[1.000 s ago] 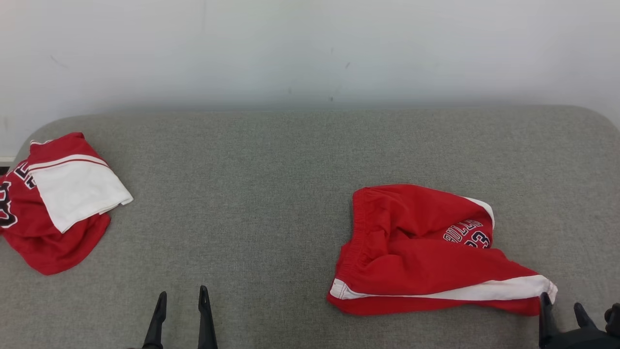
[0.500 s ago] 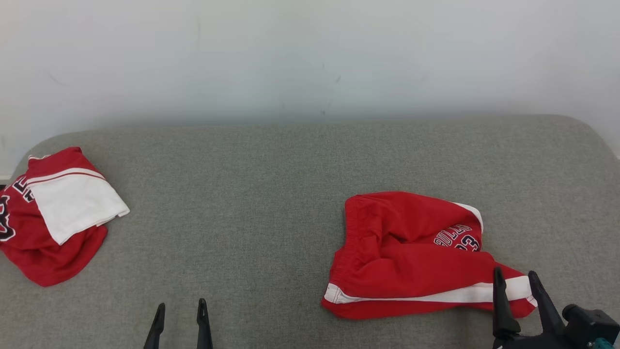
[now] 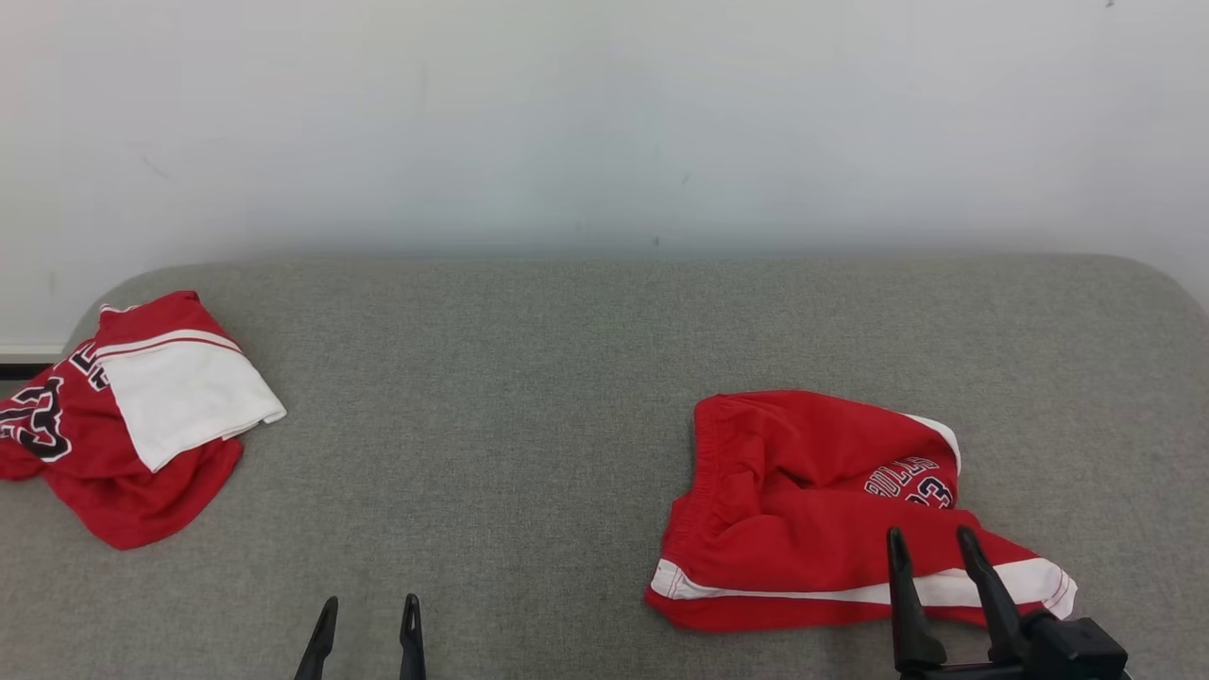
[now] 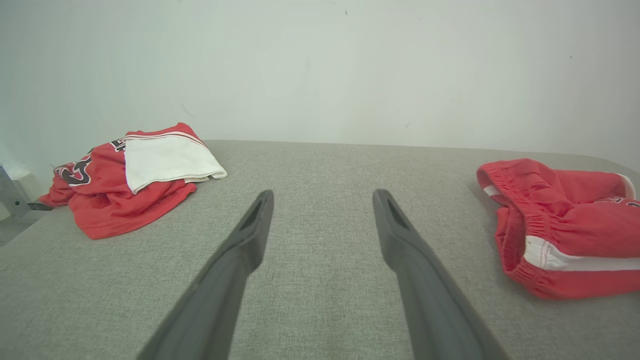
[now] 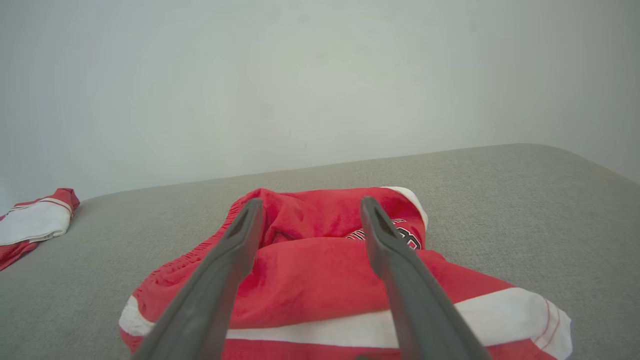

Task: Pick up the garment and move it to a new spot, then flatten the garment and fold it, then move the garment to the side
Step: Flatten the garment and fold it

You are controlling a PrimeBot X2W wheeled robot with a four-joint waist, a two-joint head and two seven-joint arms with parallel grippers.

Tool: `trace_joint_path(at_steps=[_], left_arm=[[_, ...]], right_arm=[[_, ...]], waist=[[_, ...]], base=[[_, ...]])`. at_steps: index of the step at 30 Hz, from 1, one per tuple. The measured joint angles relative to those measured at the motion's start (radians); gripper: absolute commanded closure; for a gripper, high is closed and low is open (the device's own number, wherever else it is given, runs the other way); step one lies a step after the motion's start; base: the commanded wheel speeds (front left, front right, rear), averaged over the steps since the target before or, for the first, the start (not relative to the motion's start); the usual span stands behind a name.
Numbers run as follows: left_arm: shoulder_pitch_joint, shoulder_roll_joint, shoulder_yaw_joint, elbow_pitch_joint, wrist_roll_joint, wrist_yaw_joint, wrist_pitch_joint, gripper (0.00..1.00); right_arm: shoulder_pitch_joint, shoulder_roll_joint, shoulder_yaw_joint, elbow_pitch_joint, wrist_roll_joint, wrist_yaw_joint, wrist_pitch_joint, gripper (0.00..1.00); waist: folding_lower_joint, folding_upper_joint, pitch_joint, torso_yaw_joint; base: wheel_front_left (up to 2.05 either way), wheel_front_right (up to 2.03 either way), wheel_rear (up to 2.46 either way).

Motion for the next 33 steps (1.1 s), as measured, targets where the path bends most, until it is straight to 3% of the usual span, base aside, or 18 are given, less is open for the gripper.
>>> trace_joint_path(at_steps=[24,29,33], left_arm=[[0.012,0.0,0.012,0.011,0.028,-0.012,0.0,0.0],[-0.02,0.0,-0.035,0.085,0.008,-0.071,0.0,0.0],[-0.107,0.002,-0.101,0.186,-0.011,-0.127,0.007,0.0]], right_arm=[[0.031,0.0,-0.062,-0.051,-0.03,0.0,-0.001,0.0],[0.014,0.0,-0.048,-0.029,-0.032,0.0,0.009,0.0],[-0.025,-0.021,-0.041,-0.029,-0.03,0.0,0.095,0.0]], waist=[[0.0,0.0,0.003,-0.02],[0.0,-0.0001,0.013,-0.037],[0.0,0.0,0.022,-0.058]], base=[[0.0,0.0,0.0],[0.0,0.0,0.0],[0.0,0.0,0.0]])
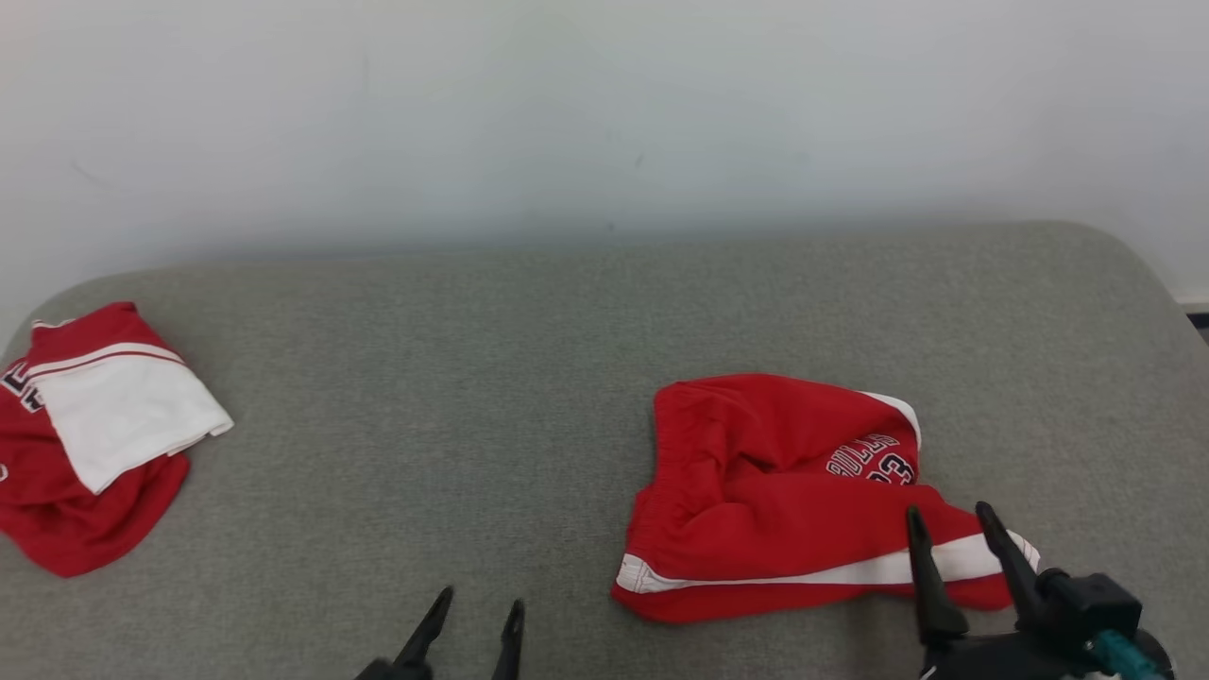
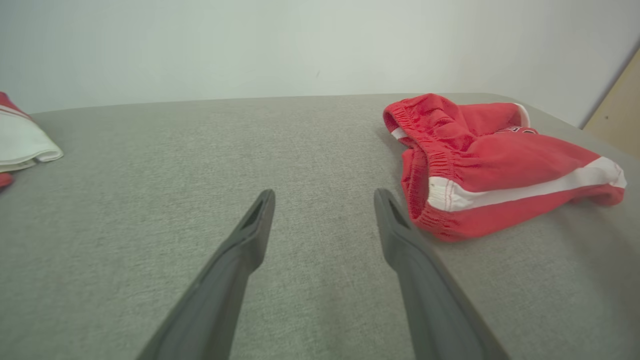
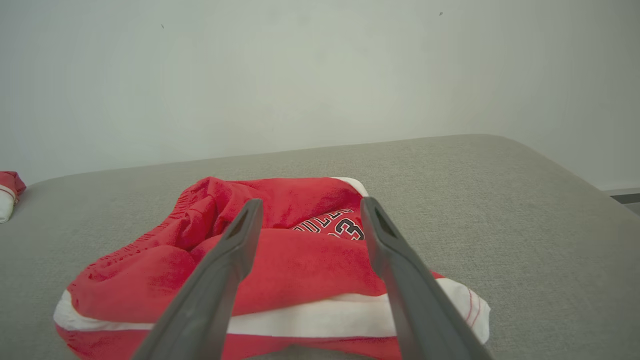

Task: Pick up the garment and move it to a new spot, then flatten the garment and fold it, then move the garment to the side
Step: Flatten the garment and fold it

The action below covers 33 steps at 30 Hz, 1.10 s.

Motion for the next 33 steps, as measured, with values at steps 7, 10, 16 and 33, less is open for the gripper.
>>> trace_joint_path(at_steps=[7,10,16,33], left_arm=[[-0.189,0.023,-0.166,0.136,-0.095,-0.022,0.106,0.0],[-0.246,0.042,-0.243,0.174,-0.167,-0.023,0.159,0.0],[-0.316,0.097,-0.324,0.202,-0.297,-0.023,0.222,0.0],[-0.353,0.165,-0.401,0.153,-0.435,-0.023,0.221,0.68]], right_arm=[[-0.042,-0.083,-0.048,-0.01,0.035,0.0,0.115,0.0],[-0.045,-0.081,-0.06,-0.009,0.041,0.0,0.135,0.0],[-0.049,-0.072,-0.074,-0.002,0.045,0.0,0.144,0.0],[-0.079,-0.07,-0.072,0.049,0.053,0.0,0.145,0.0]], waist=[[0.0,0.0,0.038,-0.052],[0.0,0.0,0.055,-0.081],[0.0001,0.0001,0.091,-0.138],[0.0001,0.0001,0.151,-0.171]], base=[[0.0,0.0,0.0],[0.0,0.0,0.0],[0.0,0.0,0.0],[0.0,0.0,0.0]])
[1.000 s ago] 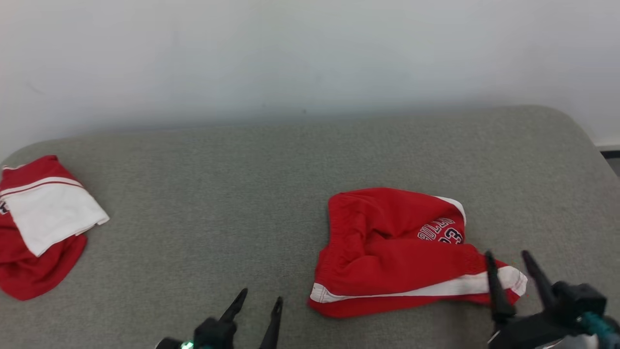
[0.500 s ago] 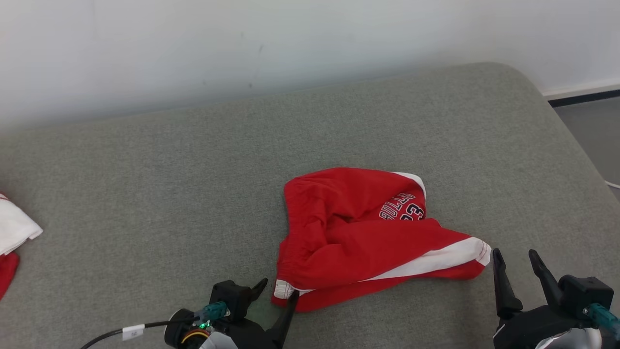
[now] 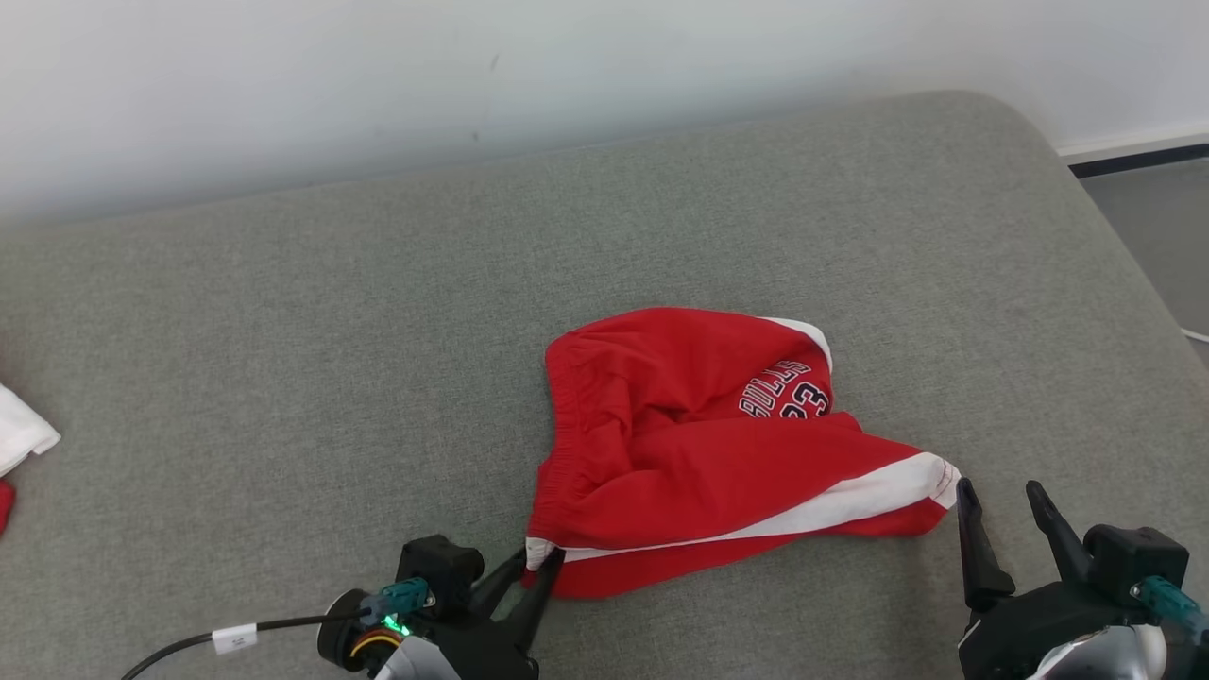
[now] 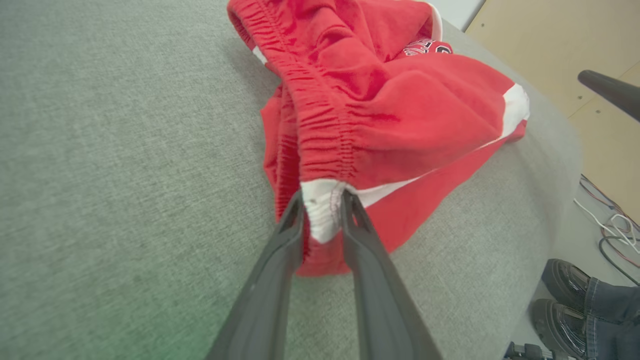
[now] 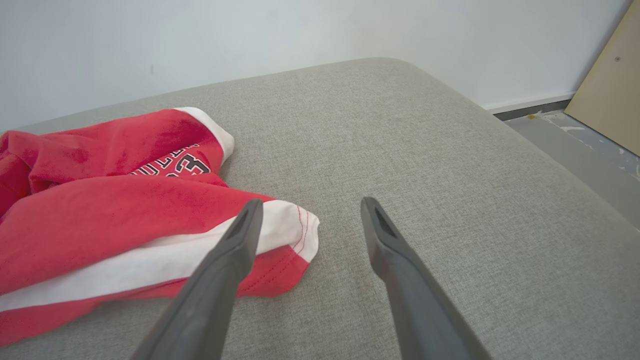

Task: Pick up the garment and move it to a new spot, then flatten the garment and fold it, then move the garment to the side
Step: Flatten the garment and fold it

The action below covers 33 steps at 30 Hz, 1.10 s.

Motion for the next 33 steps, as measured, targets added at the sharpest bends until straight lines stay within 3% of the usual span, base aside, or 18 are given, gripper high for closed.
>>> trace_joint_path(at_steps=[1,2,10,16,31,32,33], left_arm=[[0.0,0.004,-0.002,-0.005,-0.004,0.0,0.0,0.79],[0.0,0.012,-0.006,-0.014,-0.01,0.0,-0.004,1.0],[0.0,0.024,-0.013,-0.03,-0.024,0.0,-0.009,1.0],[-0.001,0.026,-0.02,-0.029,-0.022,0.001,-0.017,1.0],[-0.023,0.031,-0.026,-0.026,-0.022,0.006,-0.024,1.0],[-0.024,0.031,-0.027,-0.026,-0.022,0.006,-0.024,1.0],[-0.025,0.031,-0.028,-0.025,-0.022,0.006,-0.024,1.0]], right_arm=[[-0.003,-0.001,0.001,0.002,0.0,0.0,0.003,0.0],[-0.008,-0.003,0.005,0.01,0.002,0.0,0.021,0.0],[-0.044,-0.01,-0.021,0.085,0.02,0.0,0.177,0.0],[-0.073,-0.007,-0.014,0.098,0.035,0.0,0.227,0.0],[-0.133,-0.028,0.052,0.164,0.072,0.0,0.213,0.0],[-0.14,-0.032,0.061,0.17,0.072,0.0,0.212,0.26],[-0.145,-0.035,0.068,0.174,0.073,0.0,0.209,0.44]], waist=[[0.0,0.0,0.002,0.002],[0.0,0.0,0.007,0.007],[0.0,0.0,0.034,0.02],[0.0,0.0,0.049,0.032],[-0.0001,0.0,0.072,0.034],[-0.0001,0.0,0.073,0.034],[-0.0001,0.0,0.074,0.035]], base=[[0.0,0.0,0.0],[0.0,0.0,0.0],[0.0,0.0,0.0],[0.0,0.0,0.0],[0.0,0.0,0.0],[0.0,0.0,0.0],[0.0,0.0,0.0]])
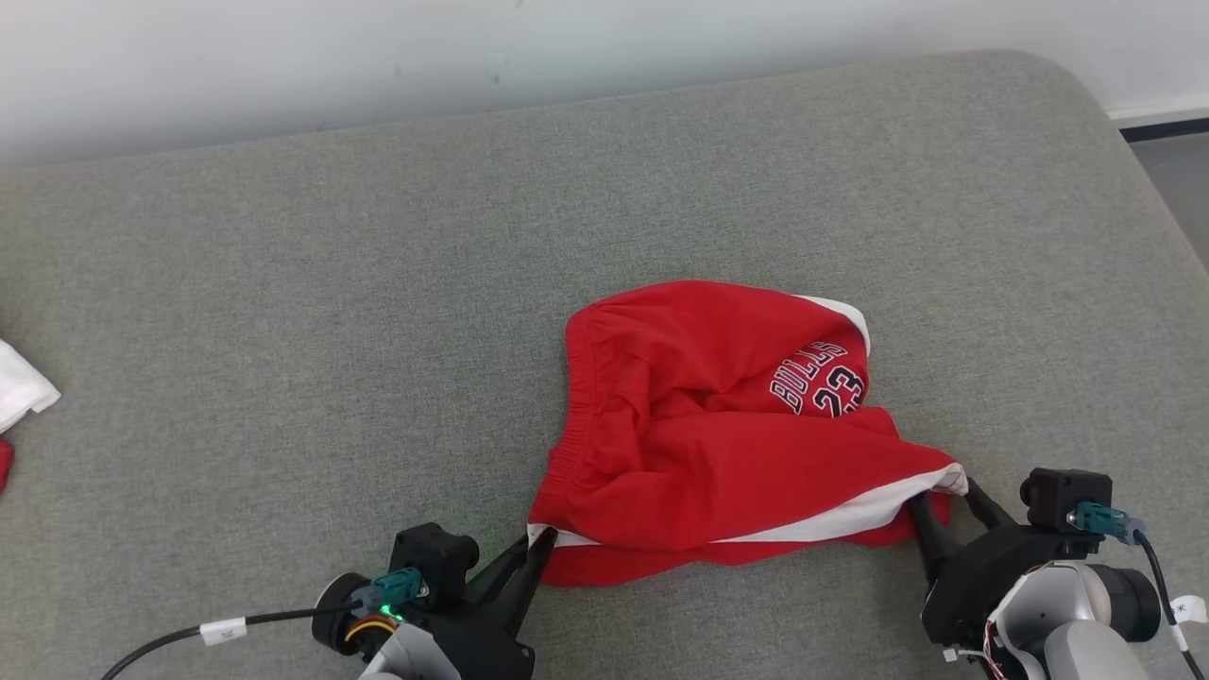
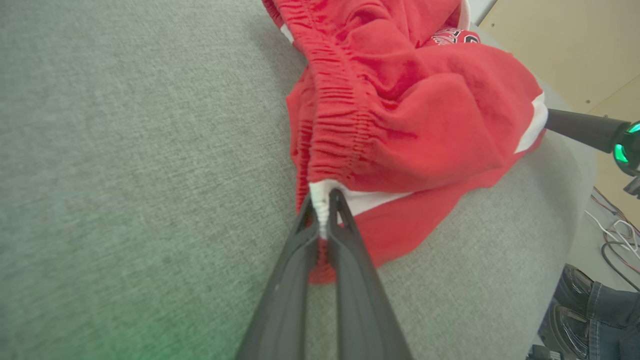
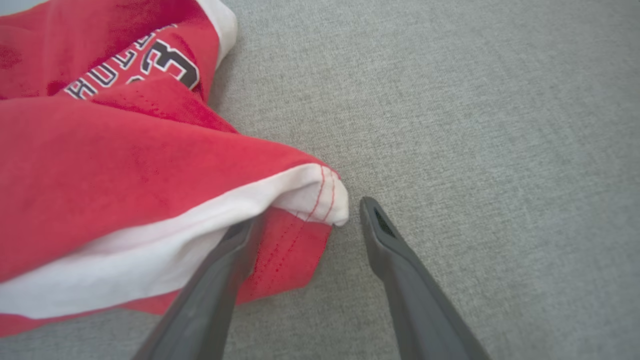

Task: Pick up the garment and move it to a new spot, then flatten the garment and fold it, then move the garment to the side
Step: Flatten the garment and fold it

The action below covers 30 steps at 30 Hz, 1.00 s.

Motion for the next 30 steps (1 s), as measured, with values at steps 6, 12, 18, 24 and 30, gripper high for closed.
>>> trace_joint_path(at_steps=[6,12,18,24,30], left_arm=[[-0.006,0.0,-0.003,0.003,0.0,0.0,-0.002,1.0],[-0.006,-0.015,0.029,-0.02,-0.036,0.001,-0.049,1.0],[-0.004,-0.04,0.117,-0.13,-0.177,0.0,-0.105,1.0],[-0.021,-0.03,0.171,-0.249,-0.278,-0.001,-0.096,1.0],[-0.072,-0.04,0.219,-0.346,-0.384,-0.002,-0.069,1.0]], right_arm=[[-0.012,-0.016,0.03,0.017,0.01,0.0,-0.036,1.0],[0.009,-0.019,0.031,-0.036,0.045,0.0,-0.066,1.0],[0.06,-0.016,0.046,-0.231,0.204,0.0,-0.033,1.0],[0.052,-0.031,0.009,-0.436,0.268,0.0,-0.046,1.0],[-0.02,-0.028,-0.025,-0.557,0.29,0.0,-0.102,1.0]], waist=[[0.0,0.0,0.001,0.001],[0.0,0.0,-0.018,0.005],[0.0,0.0,-0.057,0.008],[-0.0001,-0.0001,-0.099,0.011],[-0.0001,0.0,-0.137,0.019]], base=[[0.0,0.0,0.0],[0.0,0.0,0.0],[0.0,0.0,0.0],[0.0,0.0,0.0],[0.0,0.0,0.0]])
